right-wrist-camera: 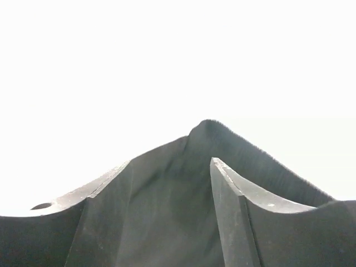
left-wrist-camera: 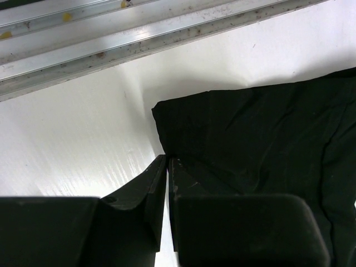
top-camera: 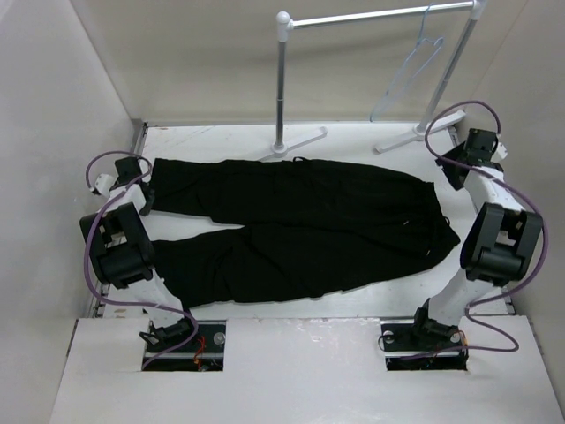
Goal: Place the trousers on the hanger
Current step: Flatten out the trousers at the center of the board.
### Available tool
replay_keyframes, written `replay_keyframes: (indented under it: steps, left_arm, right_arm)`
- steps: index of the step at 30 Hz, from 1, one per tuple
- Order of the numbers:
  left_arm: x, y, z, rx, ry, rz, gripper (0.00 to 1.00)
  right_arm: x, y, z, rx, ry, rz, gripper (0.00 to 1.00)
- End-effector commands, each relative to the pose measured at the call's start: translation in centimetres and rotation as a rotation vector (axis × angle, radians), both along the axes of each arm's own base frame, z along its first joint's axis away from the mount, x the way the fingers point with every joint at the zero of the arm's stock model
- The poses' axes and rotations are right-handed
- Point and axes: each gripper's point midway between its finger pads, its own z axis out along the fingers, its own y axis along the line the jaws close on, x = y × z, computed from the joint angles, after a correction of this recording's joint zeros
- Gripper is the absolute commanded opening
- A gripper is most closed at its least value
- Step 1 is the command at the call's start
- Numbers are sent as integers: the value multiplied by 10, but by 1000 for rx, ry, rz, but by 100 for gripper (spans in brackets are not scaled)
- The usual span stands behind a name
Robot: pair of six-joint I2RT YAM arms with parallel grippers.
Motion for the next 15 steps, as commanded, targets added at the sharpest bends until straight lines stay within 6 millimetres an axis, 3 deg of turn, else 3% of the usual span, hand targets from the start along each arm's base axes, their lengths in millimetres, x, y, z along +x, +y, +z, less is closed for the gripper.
replay_keyframes:
  steps: [1,6,11,13,15]
  left_arm:
    - [6,6,7,21,-7,9,5]
    - [8,5,1,9,-4,22,5]
    - [10,5,-4,4,5,24,5]
    - [11,5,-5,2,6,23,5]
    - [11,6,-5,3,6,24,5]
  right_arm:
    - [14,-23,-18,-54,60,13,64]
    - [26,-22,-49,-17,125,67,63]
    - [34,-12,-65,35,149,114,61]
    - [35,-11,-72,43,164,117,52]
    - [35,-12,-75,52,177,109,32]
